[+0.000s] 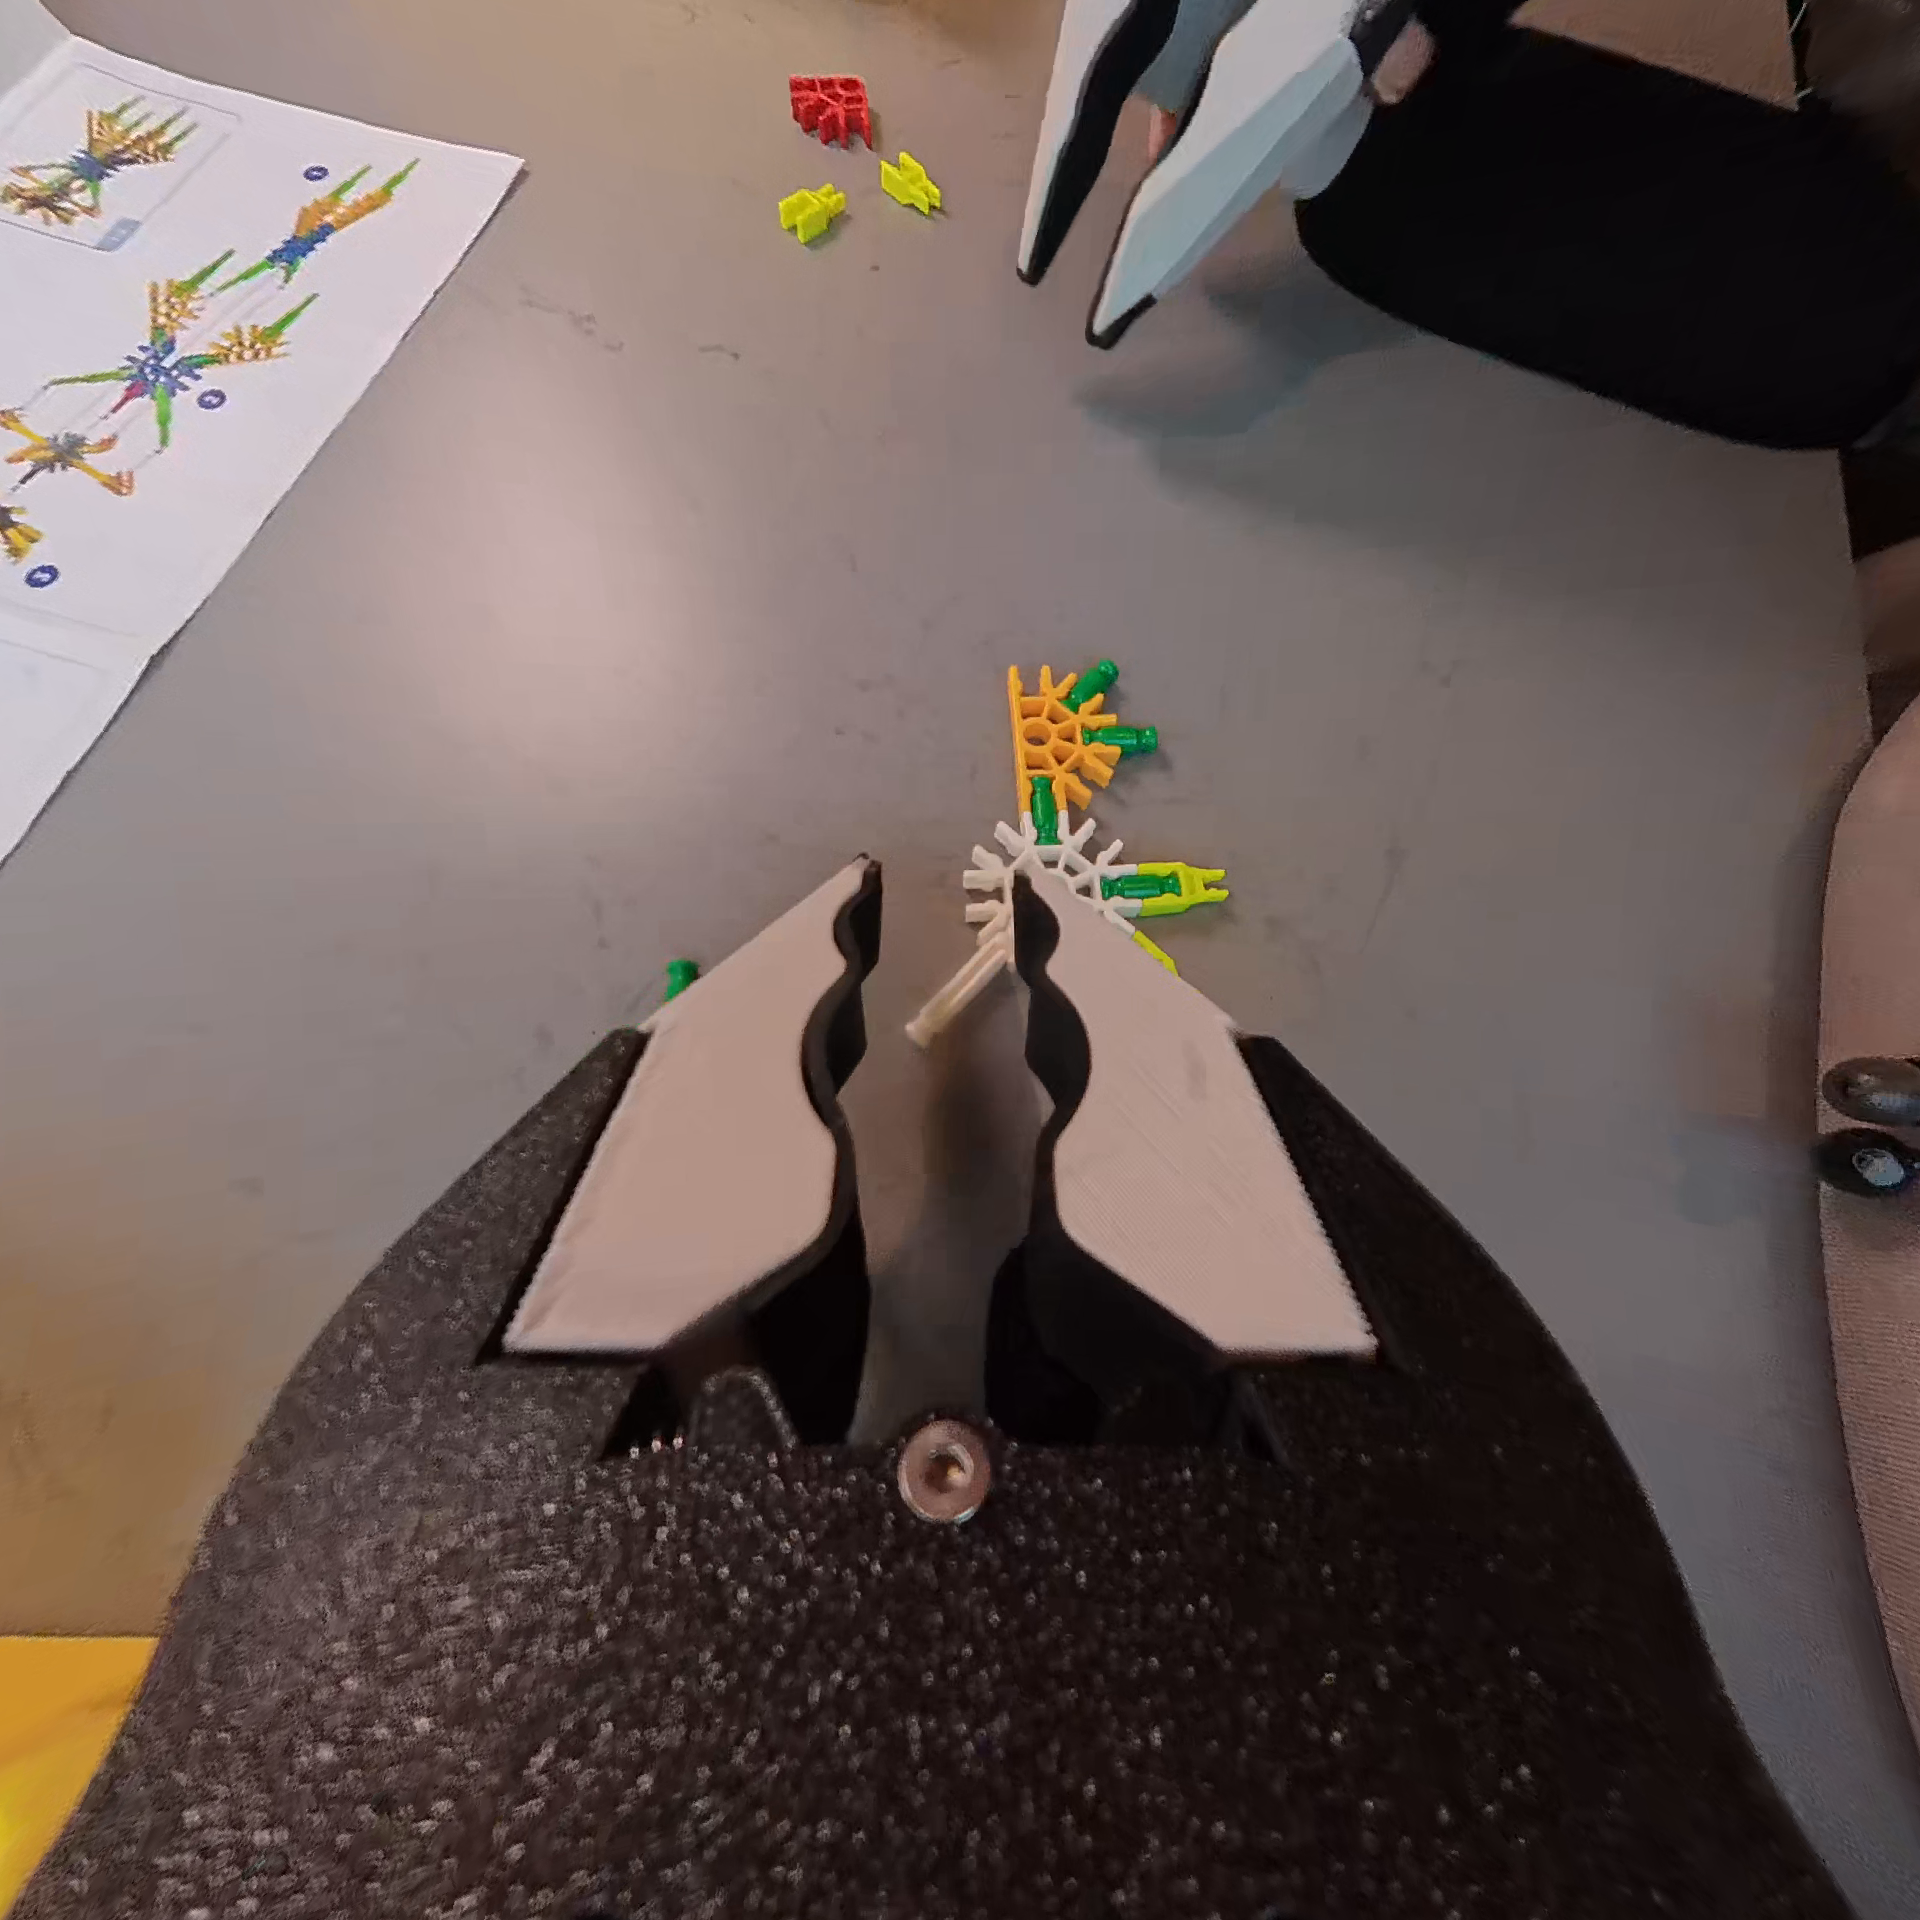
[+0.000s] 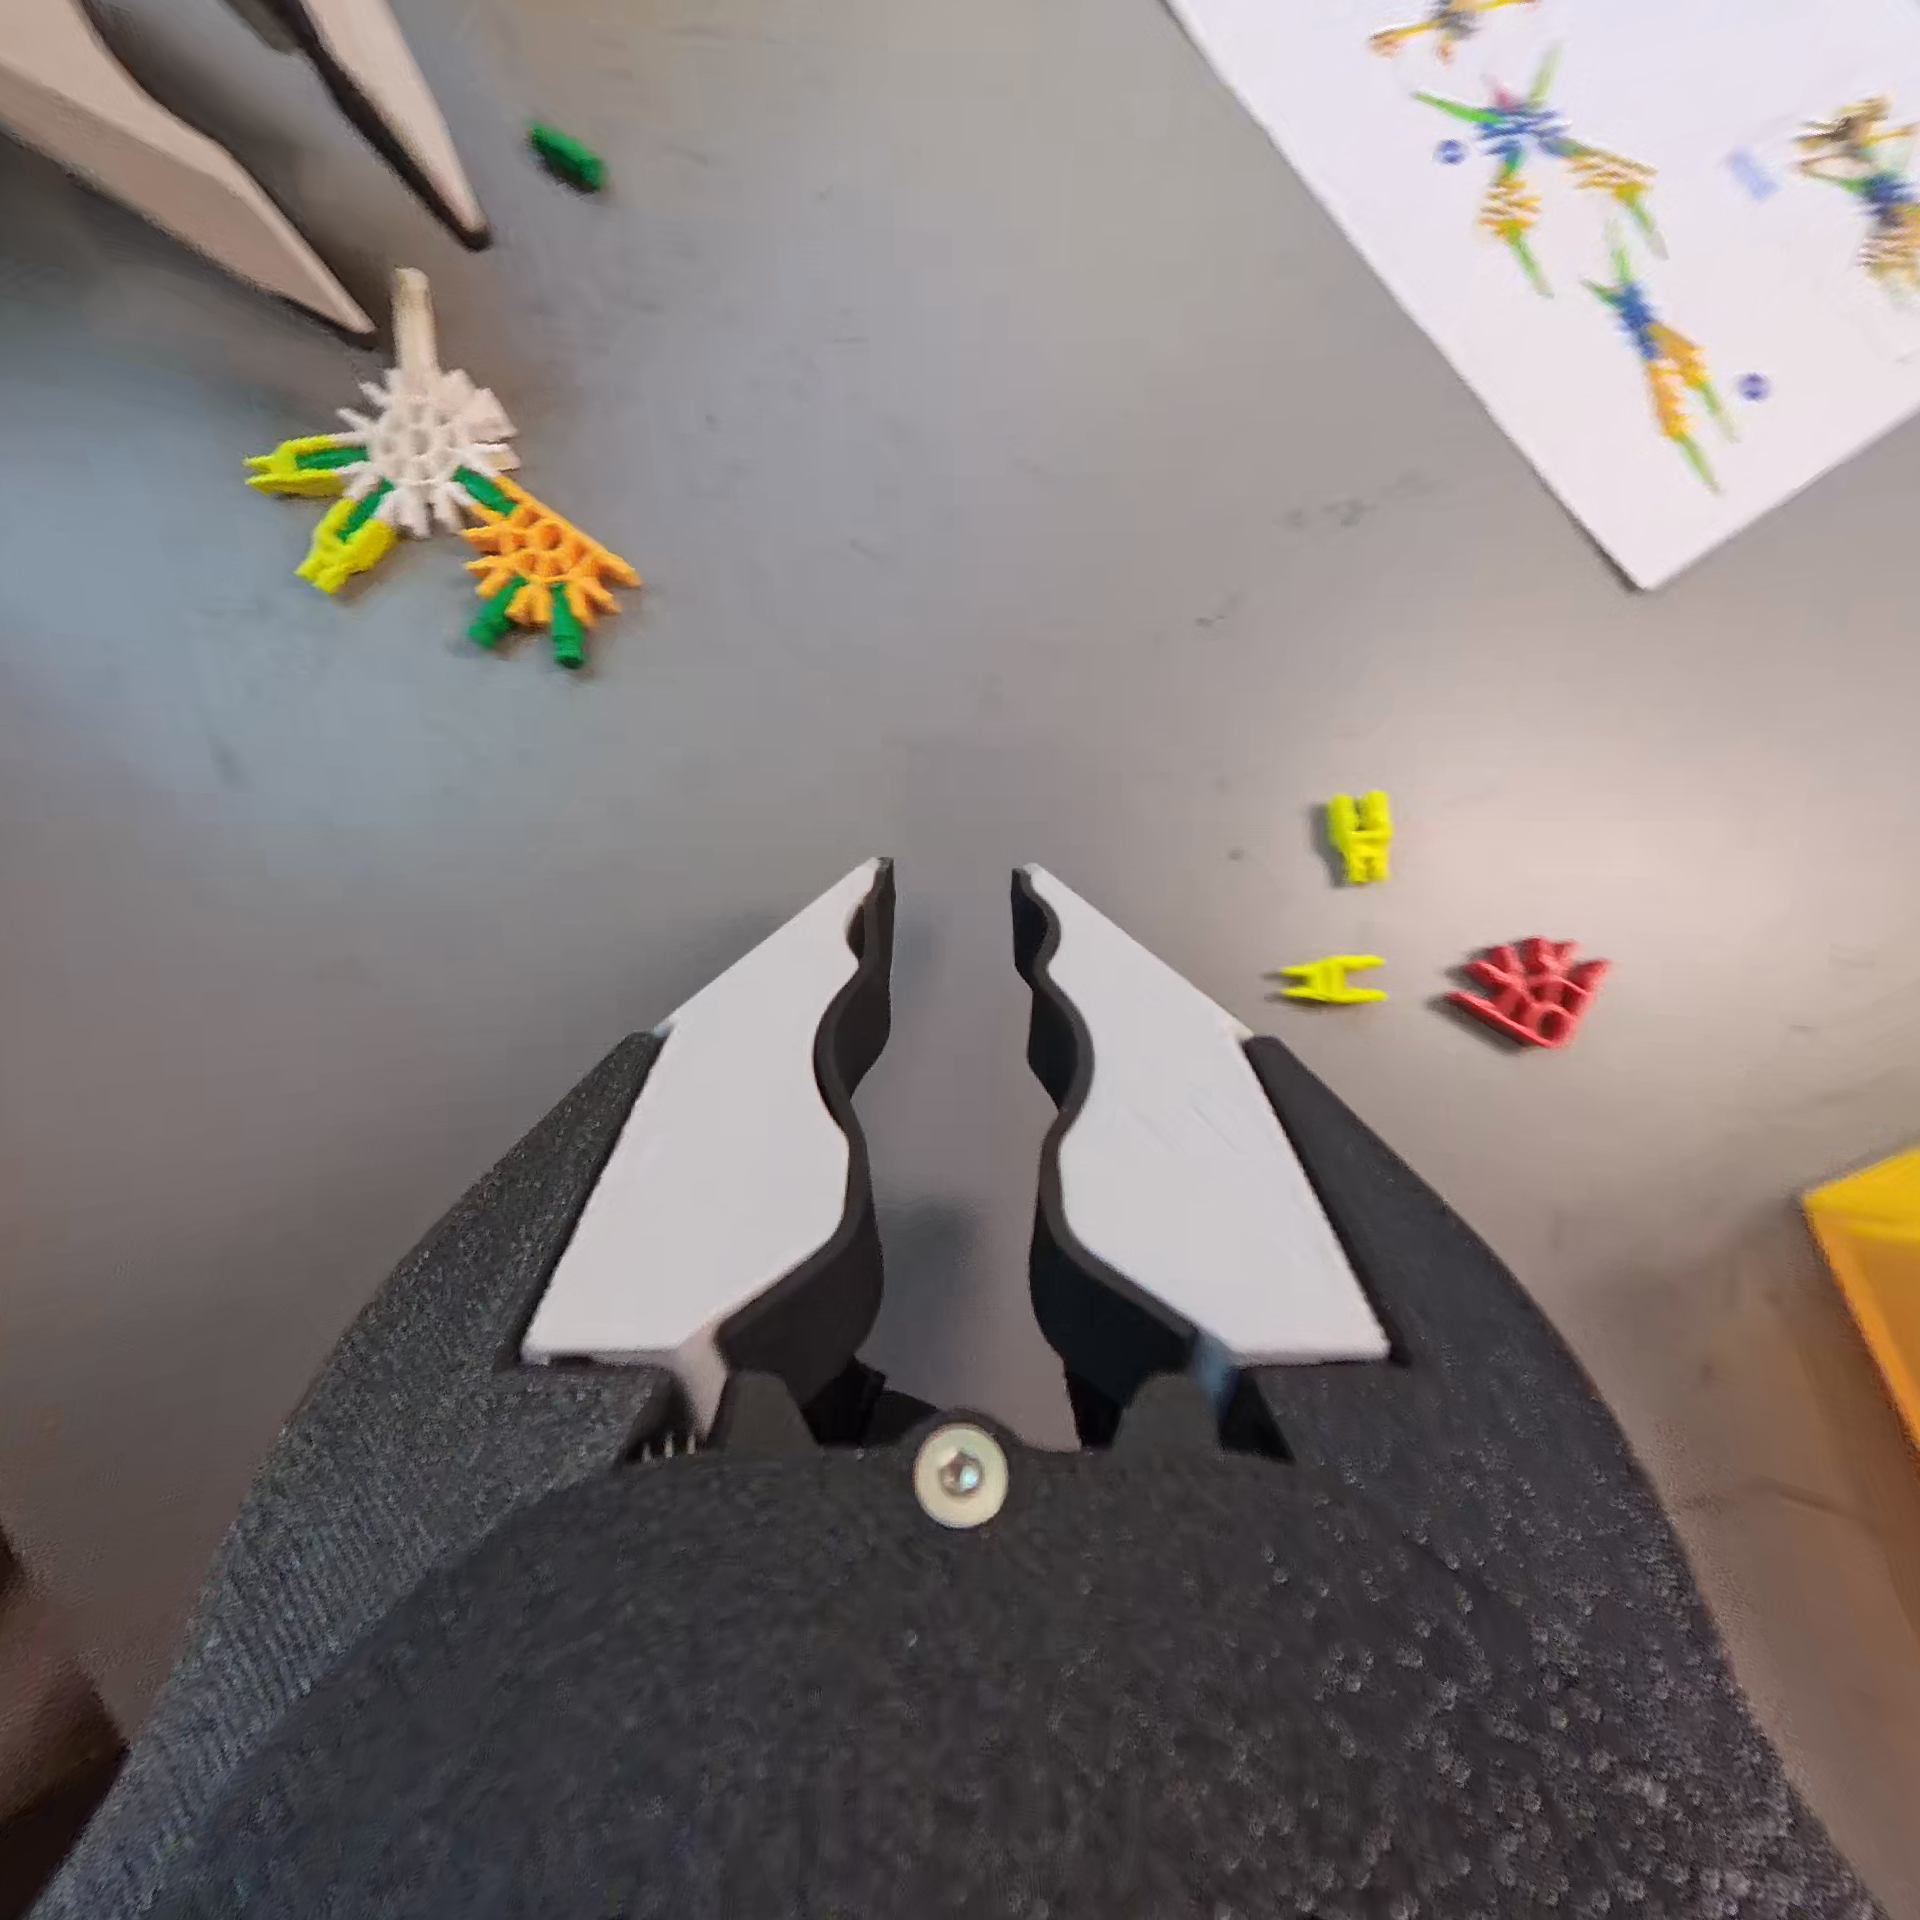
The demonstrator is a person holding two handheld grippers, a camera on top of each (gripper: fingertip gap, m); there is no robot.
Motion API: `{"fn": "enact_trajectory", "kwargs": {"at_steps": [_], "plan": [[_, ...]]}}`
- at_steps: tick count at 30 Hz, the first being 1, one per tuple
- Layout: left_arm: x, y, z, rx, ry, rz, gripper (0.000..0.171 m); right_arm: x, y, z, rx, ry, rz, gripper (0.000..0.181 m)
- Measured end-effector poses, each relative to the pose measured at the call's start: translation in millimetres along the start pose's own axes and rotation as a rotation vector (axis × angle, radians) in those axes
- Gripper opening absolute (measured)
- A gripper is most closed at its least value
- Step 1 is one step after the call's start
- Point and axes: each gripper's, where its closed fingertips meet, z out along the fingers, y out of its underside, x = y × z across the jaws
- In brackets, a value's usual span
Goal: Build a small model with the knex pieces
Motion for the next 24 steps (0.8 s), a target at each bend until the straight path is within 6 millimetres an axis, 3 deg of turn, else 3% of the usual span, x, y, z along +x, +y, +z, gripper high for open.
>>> {"fn": "enact_trajectory", "kwargs": {"at_steps": [3, 9, 16, 21, 24], "plan": [[3.3, 0.0, 1.0, 0.011, 0.040, -0.036, 0.030, 43.8, 0.6, -8.9, 0.032, 0.118, 0.072, 0.021], [13.8, 8.5, 9.7, -0.041, 0.073, -0.007, 0.038, 80.3, -0.2, 6.3, 0.000, 0.140, 0.025, 0.022], [18.6, 13.0, 10.3, -0.065, 0.113, -0.026, 0.035, 83.3, 2.5, 25.0, -0.061, 0.045, 0.036, 0.013], [31.1, 15.0, 2.7, -0.070, 0.239, -0.083, 0.035, 77.8, 0.9, 26.0, -0.065, 0.029, 0.030, 0.008], [27.7, 12.1, -5.8, -0.044, 0.253, -0.091, 0.035, 69.6, 0.4, 25.0, -0.065, 0.020, 0.018, 0.008]]}}
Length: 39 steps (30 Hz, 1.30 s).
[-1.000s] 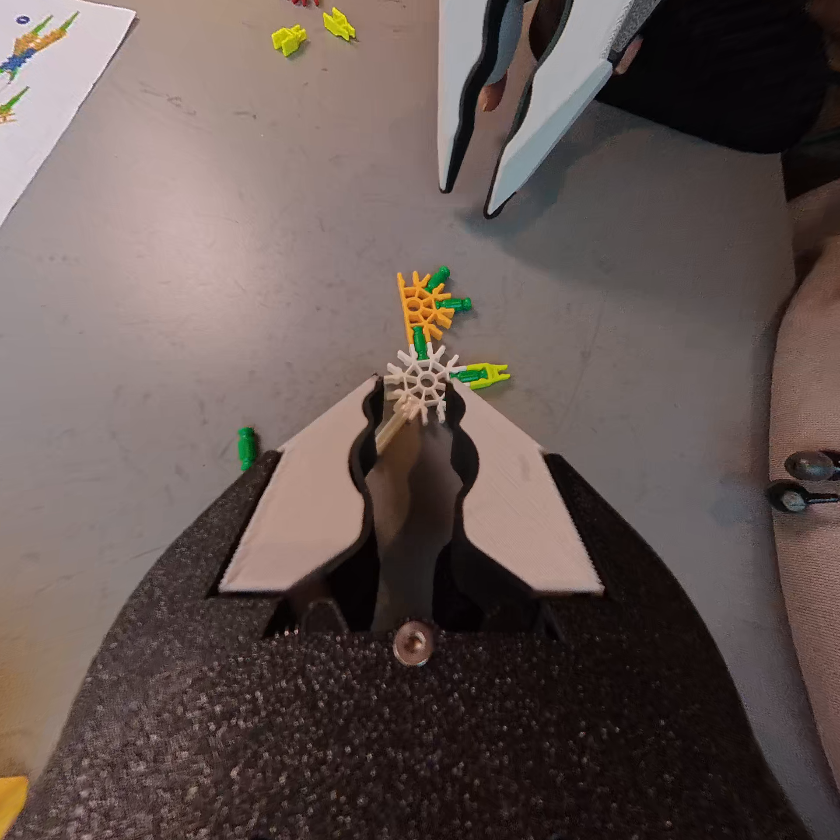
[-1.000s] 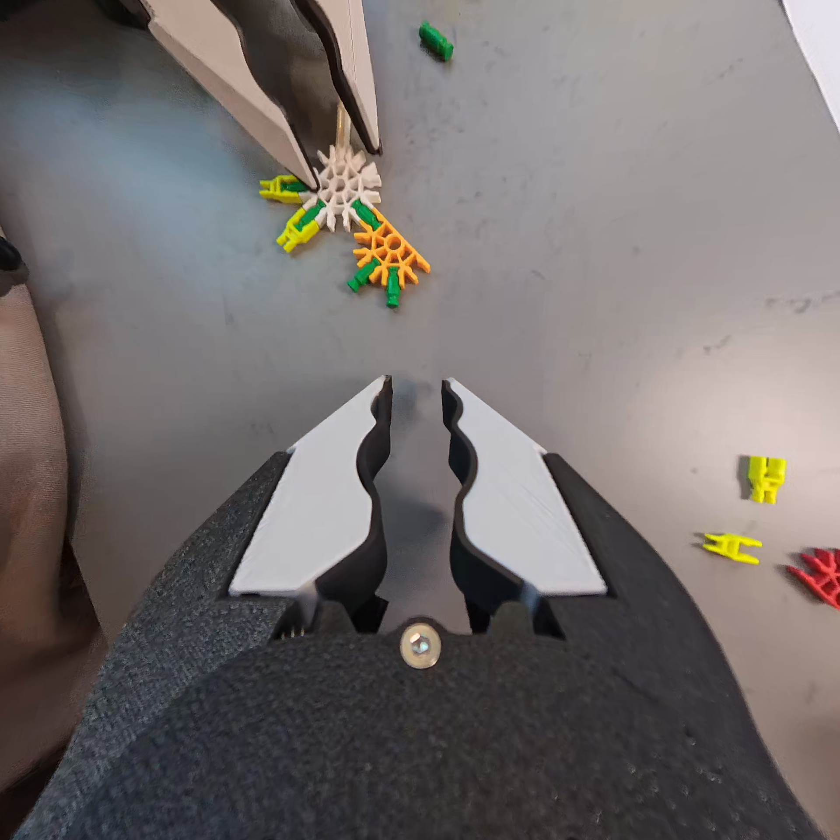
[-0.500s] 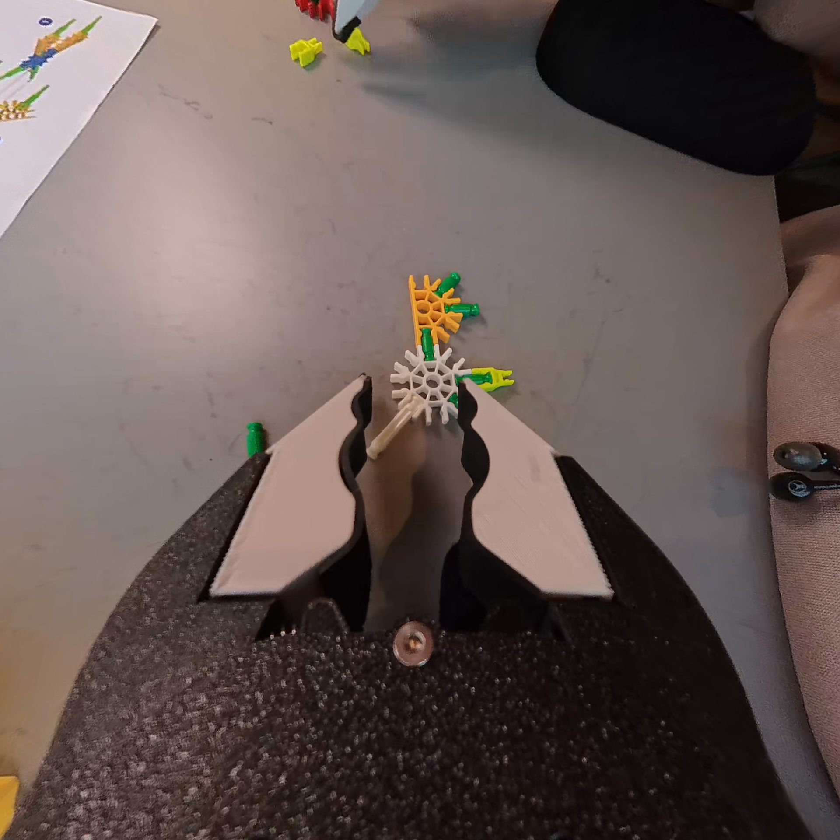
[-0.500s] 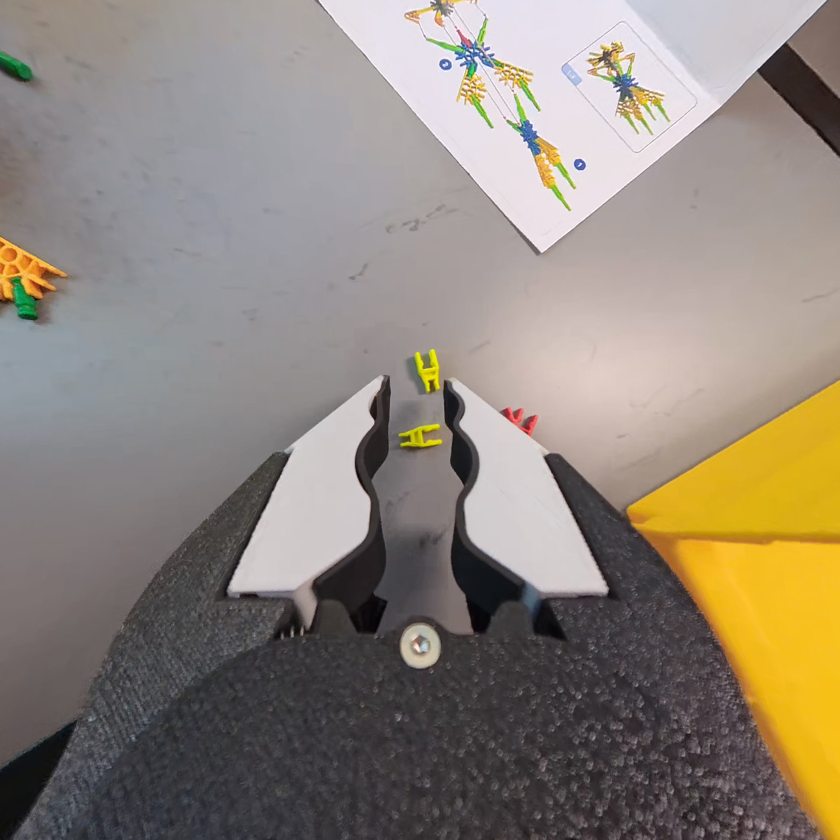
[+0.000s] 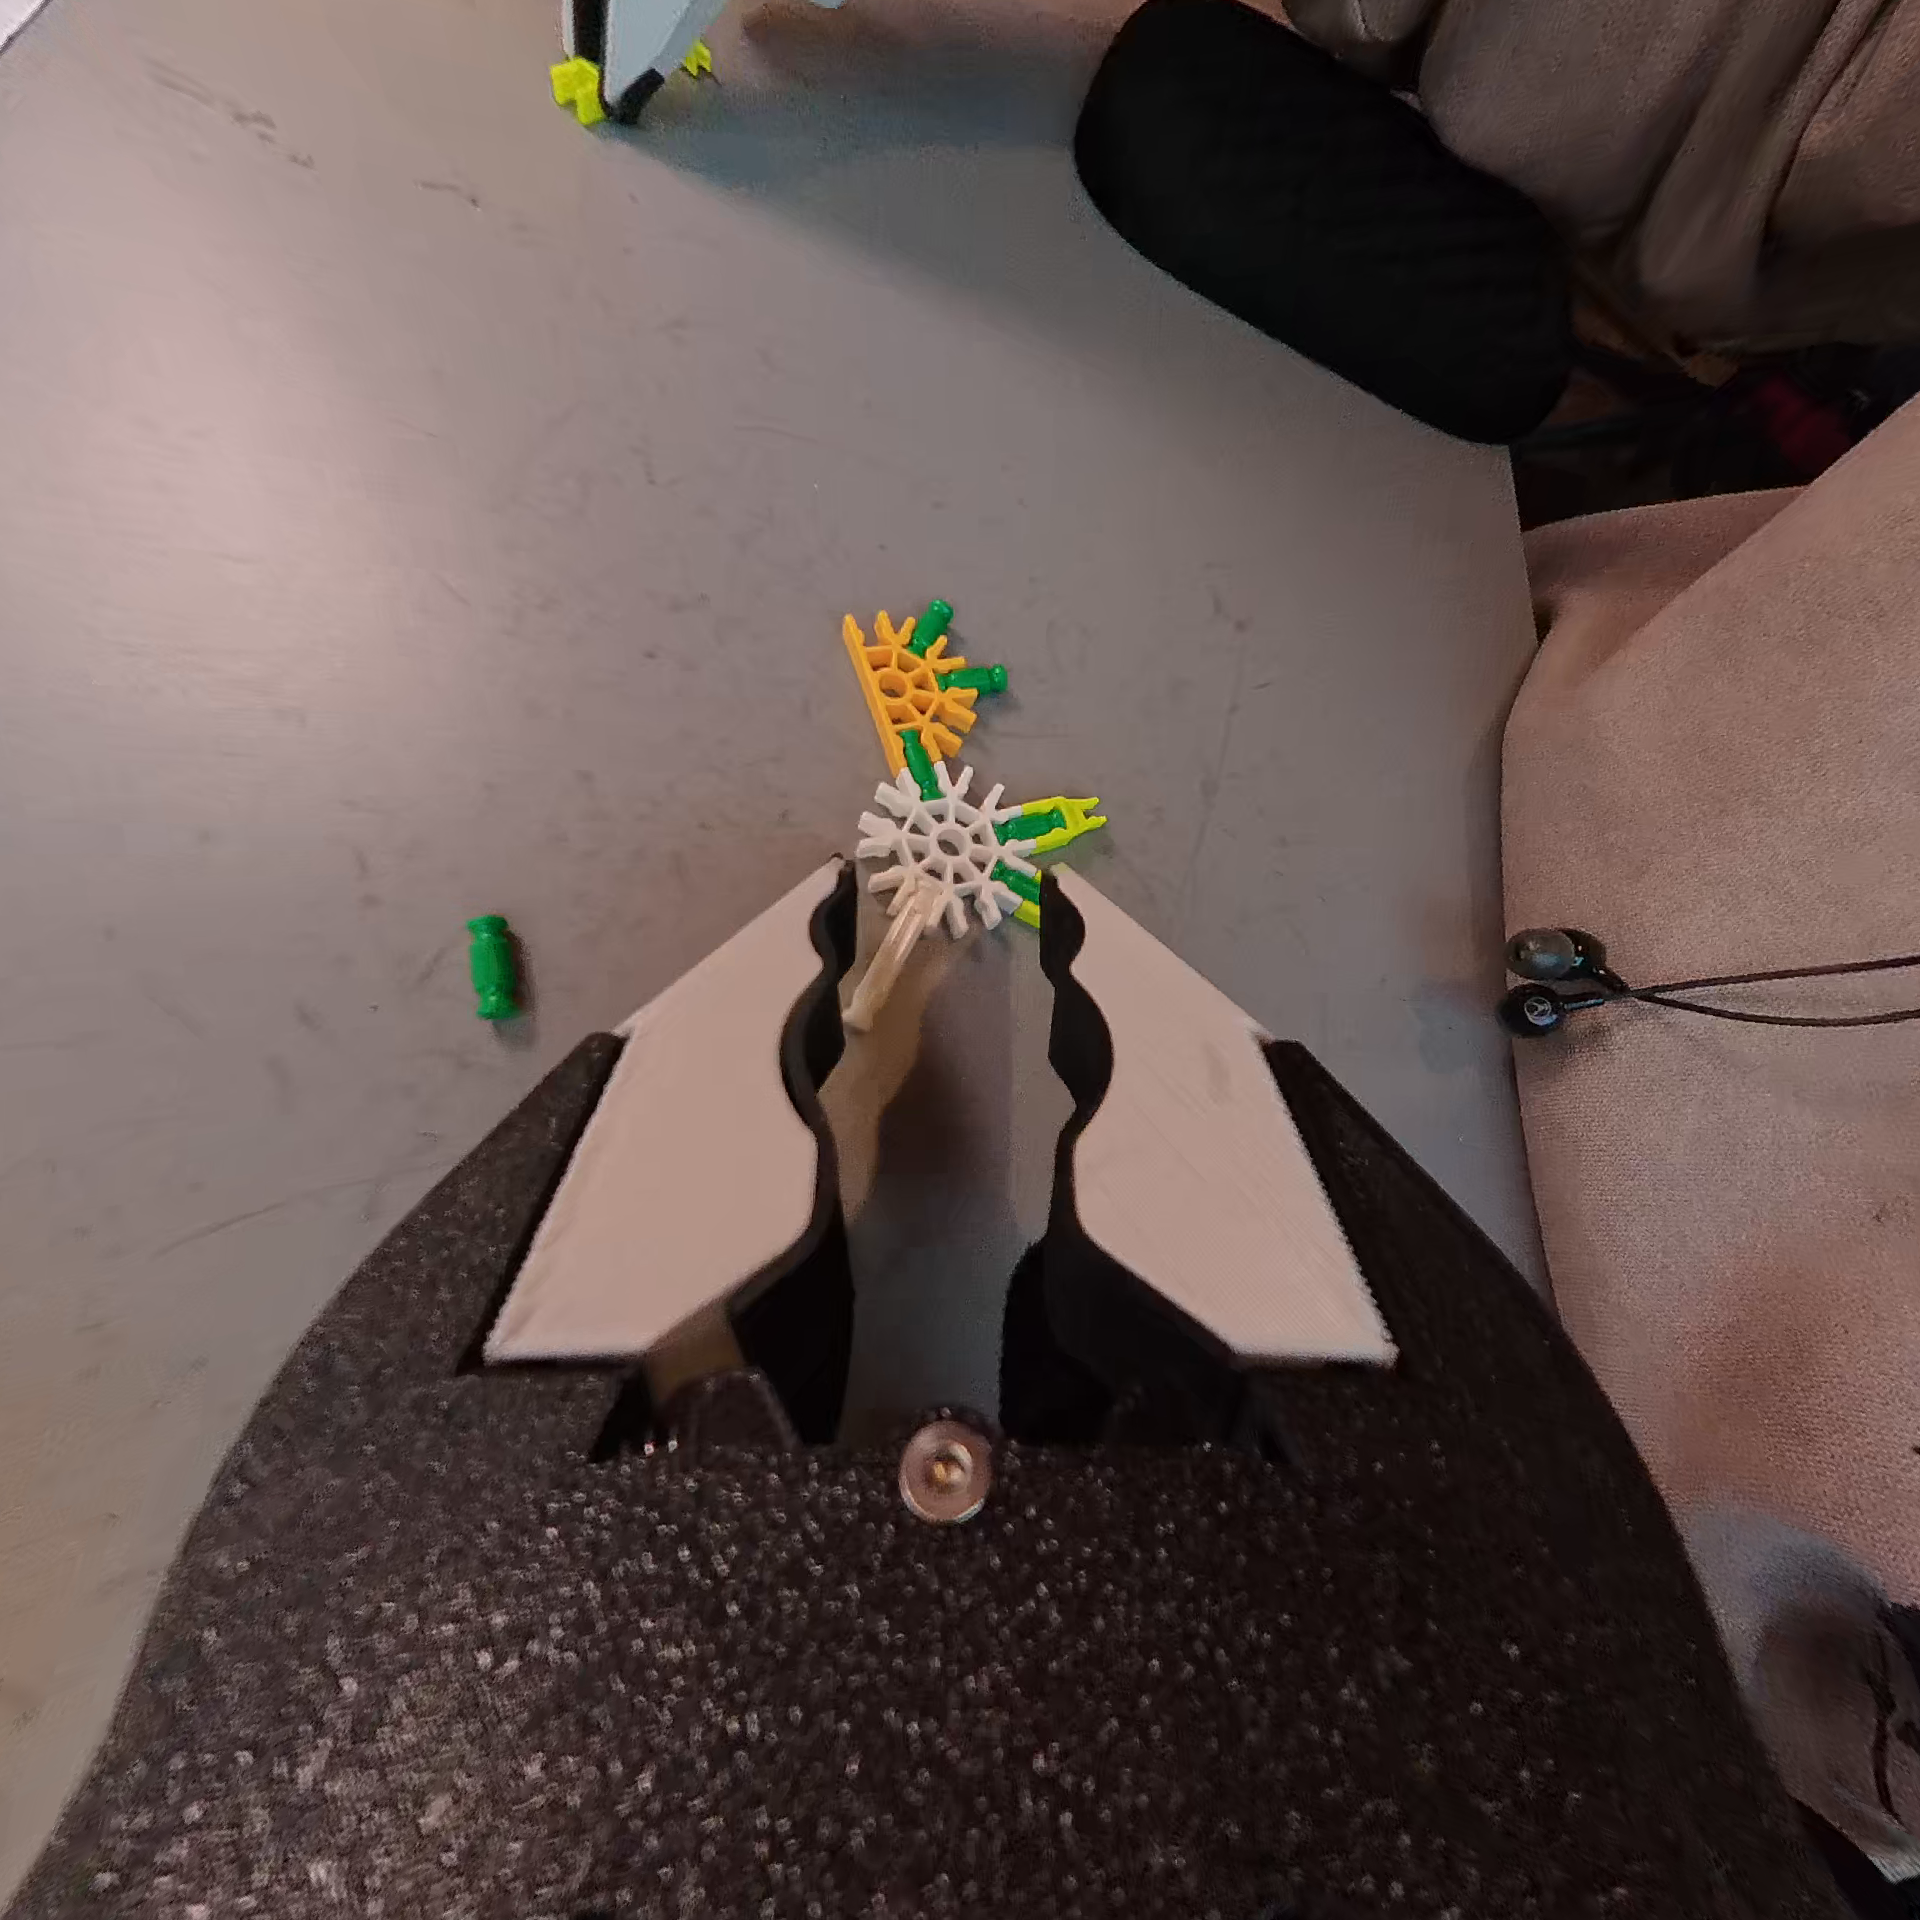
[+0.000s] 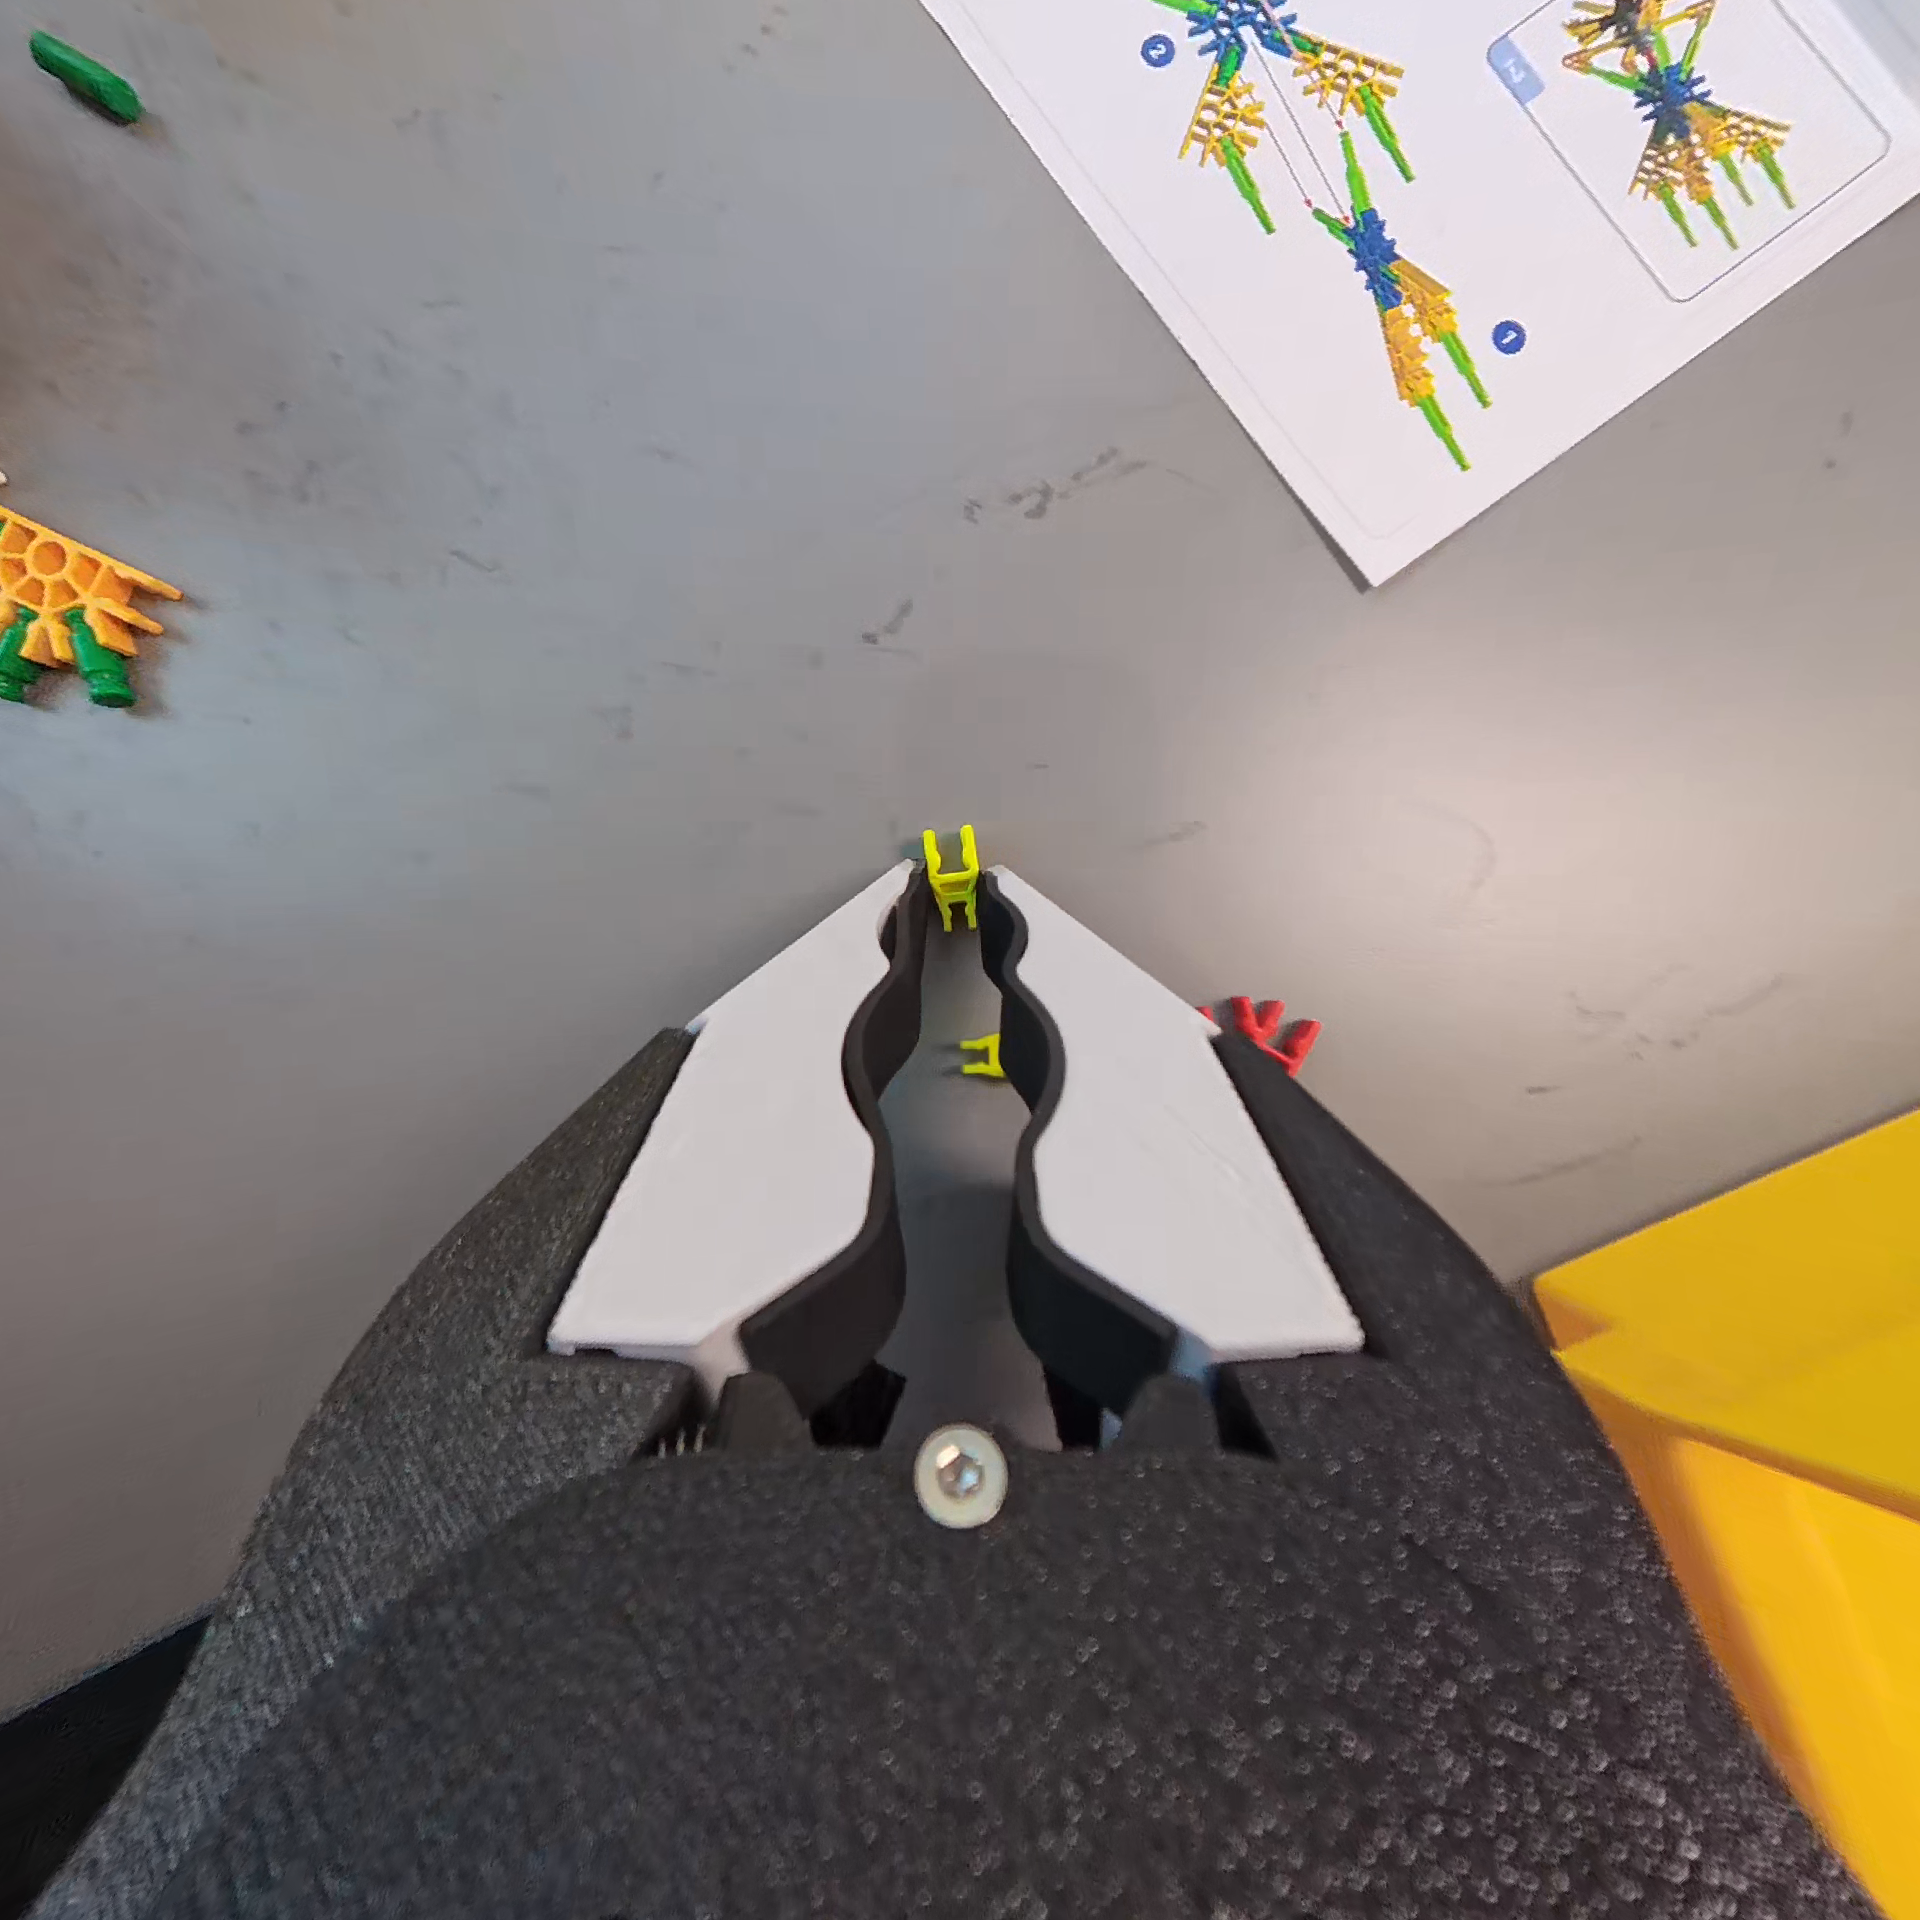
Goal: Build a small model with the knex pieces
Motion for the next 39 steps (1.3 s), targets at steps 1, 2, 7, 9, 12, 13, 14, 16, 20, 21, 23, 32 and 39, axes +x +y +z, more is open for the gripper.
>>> {"fn": "enact_trajectory", "kwargs": {"at_steps": [1, 2, 7, 9, 12, 13, 14, 16, 20, 21, 23, 32, 39], "plan": [[-1.4, -0.2, -3.3, 0.004, -0.006, 0.005, 0.035, -4.1, -1.0, -1.0, 0.003, -0.003, -0.006, 0.008], [-3.2, 1.0, -5.9, 0.002, -0.014, 0.010, 0.036, -8.7, -2.7, -2.4, 0.010, -0.006, -0.011, 0.008], [-12.7, 16.1, -5.1, -0.084, -0.114, 0.106, 0.037, -40.5, -15.0, -9.0, 0.052, -0.037, -0.052, 0.008], [-11.4, 17.1, -1.7, -0.109, -0.135, 0.132, 0.035, -55.1, -19.2, -10.5, 0.063, -0.049, -0.075, 0.008], [-13.6, 15.1, 1.3, -0.124, -0.195, 0.167, 0.027, -77.6, -26.8, -14.5, 0.090, -0.071, -0.099, 0.008], [-12.5, 14.2, 2.9, -0.125, -0.198, 0.162, 0.024, -84.4, -28.9, -16.0, 0.098, -0.079, -0.104, 0.008], [-12.3, 12.9, 4.6, -0.124, -0.209, 0.156, 0.022, -90.8, -30.5, -17.2, 0.103, -0.086, -0.111, 0.008], [-12.7, 9.9, 8.4, -0.117, -0.234, 0.138, 0.013, -101.2, -32.8, -19.5, 0.109, -0.092, -0.125, 0.008], [-18.8, 1.7, 15.3, -0.082, -0.309, 0.050, 0.005, -115.2, -35.7, -23.5, 0.120, -0.100, -0.136, 0.008], [-18.9, 0.7, 16.6, -0.078, -0.316, 0.037, 0.005, -117.2, -35.9, -23.9, 0.123, -0.100, -0.135, 0.008], [-16.7, -0.2, 18.7, -0.074, -0.311, 0.029, 0.005, -119.9, -35.2, -23.1, 0.127, -0.101, -0.130, 0.008], [-4.5, 0.3, 23.3, -0.074, -0.240, 0.052, 0.011, -129.7, -38.3, 1.2, 0.098, -0.151, -0.165, 0.008], [-5.7, 0.4, 23.1, -0.069, -0.241, 0.059, 0.009, -130.7, -38.3, 24.0, 0.001, -0.178, -0.226, 0.008]]}}
